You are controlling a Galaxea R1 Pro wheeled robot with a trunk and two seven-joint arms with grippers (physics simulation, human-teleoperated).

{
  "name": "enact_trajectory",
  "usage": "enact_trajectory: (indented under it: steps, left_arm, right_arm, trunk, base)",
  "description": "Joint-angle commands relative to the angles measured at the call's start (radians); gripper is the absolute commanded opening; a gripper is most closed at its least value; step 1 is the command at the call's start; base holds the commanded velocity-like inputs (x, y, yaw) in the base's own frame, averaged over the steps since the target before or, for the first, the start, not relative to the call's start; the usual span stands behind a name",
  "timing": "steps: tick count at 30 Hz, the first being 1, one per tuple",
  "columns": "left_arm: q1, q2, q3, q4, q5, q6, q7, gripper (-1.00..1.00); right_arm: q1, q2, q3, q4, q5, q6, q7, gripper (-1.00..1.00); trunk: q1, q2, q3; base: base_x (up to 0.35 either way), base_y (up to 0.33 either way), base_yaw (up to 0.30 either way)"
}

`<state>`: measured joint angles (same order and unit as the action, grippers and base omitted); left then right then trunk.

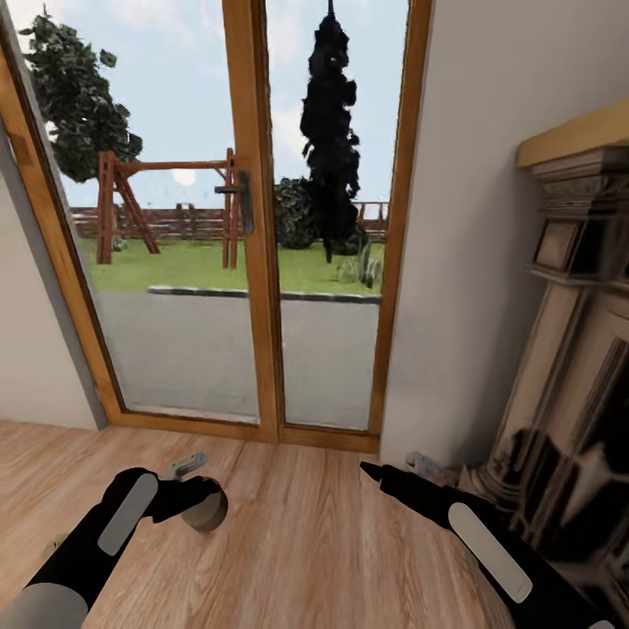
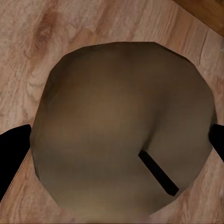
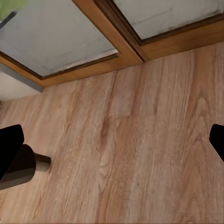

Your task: Place each of the two pumpkins and all three candles from the living room inside a cabinet in the living room (use any cabinet), then make sure every cabinet is closed, and position the cauldron so it is next to a table in the living room.

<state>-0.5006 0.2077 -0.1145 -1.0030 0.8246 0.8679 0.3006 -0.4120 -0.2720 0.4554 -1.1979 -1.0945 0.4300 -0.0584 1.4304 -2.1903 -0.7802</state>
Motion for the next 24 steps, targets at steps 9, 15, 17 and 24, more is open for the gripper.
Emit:
enact_trajectory:
  steps: [9, 15, 17, 24]
  left_arm:
    - [-0.001, 0.0, -0.004, -0.001, 0.011, 0.0, 0.011, -1.0]
    - [-0.001, 0.001, -0.004, -0.001, 0.011, 0.0, 0.011, -1.0]
    - [-0.001, 0.001, -0.003, -0.001, 0.011, 0.0, 0.011, -1.0]
    - [-0.001, 0.001, -0.003, -0.001, 0.011, 0.0, 0.011, -1.0]
  right_arm:
    - [-0.001, -0.001, 0.003, -0.001, -0.008, 0.001, -0.008, 1.0]
    - [-0.001, -0.001, 0.003, -0.002, -0.008, 0.001, -0.009, 1.0]
    - [-0.001, -0.001, 0.003, -0.001, -0.008, 0.001, -0.009, 1.0]
    - [-0.001, 0.0, 0.004, -0.001, -0.008, 0.002, -0.011, 1.0]
  trunk:
    - [0.0, -0.001, -0.001]
    - [0.0, -0.001, -0.001]
    - [0.0, -0.001, -0.001]
    - [0.0, -0.001, -0.001]
  base:
    - [0.26, 0.0, 0.272]
    - [0.259, -0.021, 0.29]
    - [0.253, -0.016, 0.291]
    - [0.246, -0.005, 0.292]
